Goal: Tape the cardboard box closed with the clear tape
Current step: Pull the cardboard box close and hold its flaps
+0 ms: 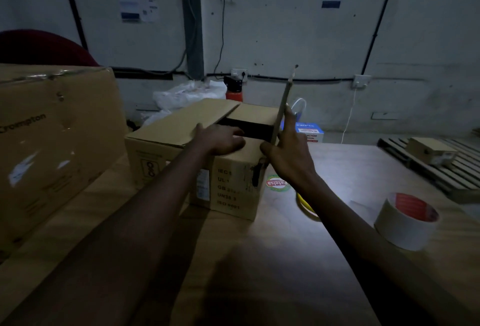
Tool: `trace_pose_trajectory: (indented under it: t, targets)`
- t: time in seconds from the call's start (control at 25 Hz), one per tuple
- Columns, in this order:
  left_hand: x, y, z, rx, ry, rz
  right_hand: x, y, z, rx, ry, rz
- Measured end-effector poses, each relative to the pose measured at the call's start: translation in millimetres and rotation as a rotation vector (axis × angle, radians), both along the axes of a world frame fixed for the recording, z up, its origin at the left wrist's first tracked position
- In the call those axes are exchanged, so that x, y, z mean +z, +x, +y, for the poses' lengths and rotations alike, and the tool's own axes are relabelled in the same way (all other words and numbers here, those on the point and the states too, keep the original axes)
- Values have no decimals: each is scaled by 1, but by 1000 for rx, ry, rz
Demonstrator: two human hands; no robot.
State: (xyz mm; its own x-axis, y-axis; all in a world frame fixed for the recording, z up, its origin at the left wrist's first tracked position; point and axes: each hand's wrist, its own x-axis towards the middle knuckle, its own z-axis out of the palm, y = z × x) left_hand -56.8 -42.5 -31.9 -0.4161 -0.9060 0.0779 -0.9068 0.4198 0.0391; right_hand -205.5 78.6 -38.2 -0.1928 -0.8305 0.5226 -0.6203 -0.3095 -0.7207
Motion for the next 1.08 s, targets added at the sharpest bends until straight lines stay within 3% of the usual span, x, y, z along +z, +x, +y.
trace_pose_trajectory:
  t: [0.16,0.32,0.4,0.56,0.64,0.72,0.96,1.08]
  targets:
    - [0,0,-5,-2,-29,-43,-7,-6,3,31,-38,-133]
    - [-3,1,-3,5,-89,29,-6,-5,0,53,-46,-113]
    - [1,4,-5,-20,-88,297,-4,-1,-1,14,-10,-26]
    - [29,23,-9,176,145,1373,7,7,-3,-28,45,301]
    - [45,39,-11,283,282,1573,5,11,-7,55,121,425]
    - [56,47,-7,268,338,1456,-4,11,-18,125,214,480]
    - [42,5,10,74,70,378,-12,18,-27,169,237,478]
    - [22,-3,4,169,67,186,-10,29,-39,191,200,519]
